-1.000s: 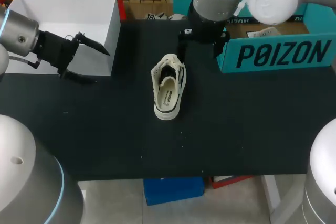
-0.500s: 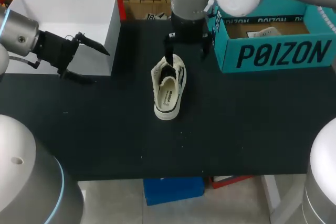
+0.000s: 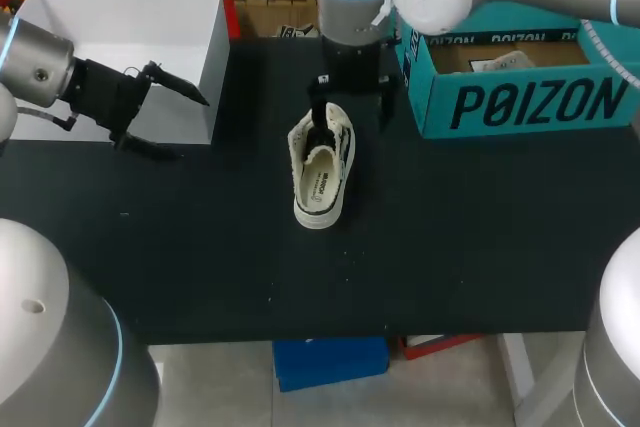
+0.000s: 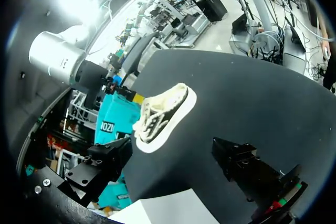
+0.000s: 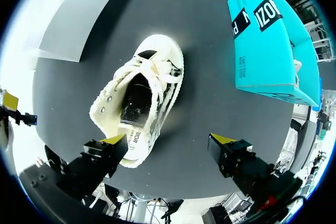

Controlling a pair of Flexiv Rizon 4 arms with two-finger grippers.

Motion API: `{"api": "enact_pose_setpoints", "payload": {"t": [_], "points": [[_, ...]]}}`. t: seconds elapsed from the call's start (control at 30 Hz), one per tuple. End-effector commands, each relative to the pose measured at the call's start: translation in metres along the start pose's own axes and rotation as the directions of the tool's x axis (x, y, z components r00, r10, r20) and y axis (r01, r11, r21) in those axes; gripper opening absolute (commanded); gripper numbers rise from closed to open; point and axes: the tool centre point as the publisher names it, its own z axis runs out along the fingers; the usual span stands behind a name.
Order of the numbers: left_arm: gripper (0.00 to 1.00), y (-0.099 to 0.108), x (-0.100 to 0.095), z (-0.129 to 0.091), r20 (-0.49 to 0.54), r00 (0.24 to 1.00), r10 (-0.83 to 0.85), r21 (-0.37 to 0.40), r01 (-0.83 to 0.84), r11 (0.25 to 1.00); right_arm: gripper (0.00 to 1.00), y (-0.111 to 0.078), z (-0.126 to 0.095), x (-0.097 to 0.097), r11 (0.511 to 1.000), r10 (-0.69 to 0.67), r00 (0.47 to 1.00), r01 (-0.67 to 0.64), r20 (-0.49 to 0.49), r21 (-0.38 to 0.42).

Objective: Take the shoe out of the shoebox, open the shoe tongue, remove and reinsert the insole, then place the shoe into the shoebox

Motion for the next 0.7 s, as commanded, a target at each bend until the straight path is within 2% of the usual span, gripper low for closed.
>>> {"api": "enact_pose_setpoints", "payload": {"t": [0.03,0.7], "points": [[1.00,0.000,0.001,0.001,0.003,1.000,0.002,-0.005,-0.002,1.000,1.00,0.003,0.006,-0.002,1.000,0.003,1.000,-0.003,-0.003,0.007],[1.00,0.000,0.001,0.001,0.003,1.000,0.002,-0.005,-0.002,1.000,1.00,0.003,0.032,-0.010,0.999,0.023,0.999,-0.023,-0.024,0.023]]}}
